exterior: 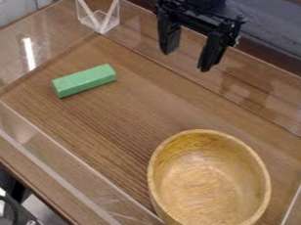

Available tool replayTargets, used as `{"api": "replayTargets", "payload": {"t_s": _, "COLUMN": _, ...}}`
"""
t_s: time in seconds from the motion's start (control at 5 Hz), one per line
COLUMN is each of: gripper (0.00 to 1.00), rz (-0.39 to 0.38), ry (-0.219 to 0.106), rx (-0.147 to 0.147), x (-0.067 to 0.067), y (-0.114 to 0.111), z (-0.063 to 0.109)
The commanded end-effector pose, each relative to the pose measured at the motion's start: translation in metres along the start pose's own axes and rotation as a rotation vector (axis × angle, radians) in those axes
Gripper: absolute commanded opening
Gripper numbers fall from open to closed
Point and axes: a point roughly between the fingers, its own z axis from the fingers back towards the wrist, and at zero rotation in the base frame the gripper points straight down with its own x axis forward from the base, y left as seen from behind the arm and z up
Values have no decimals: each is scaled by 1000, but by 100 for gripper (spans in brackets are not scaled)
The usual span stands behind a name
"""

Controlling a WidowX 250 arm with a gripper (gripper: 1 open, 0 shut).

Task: Put the green block in the brown bowl

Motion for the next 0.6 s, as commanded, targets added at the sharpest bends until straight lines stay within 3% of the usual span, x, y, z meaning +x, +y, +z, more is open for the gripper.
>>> {"api": "replayTargets", "payload": {"t_s": 0.0, "gripper": 100, "rz": -23, "ry": -1, "rx": 4, "x": -5, "y": 22, "z": -4}}
{"api": "replayTargets", "payload": {"t_s": 0.2, "gripper": 100, "rz": -53, "ry": 3, "rx": 14, "x": -19, "y": 67, "z": -17}}
{"api": "replayTargets", "payload": {"t_s": 0.4, "gripper": 100, "rz": -96, "ry": -61, "rx": 31, "x": -39, "y": 113, "z": -18}}
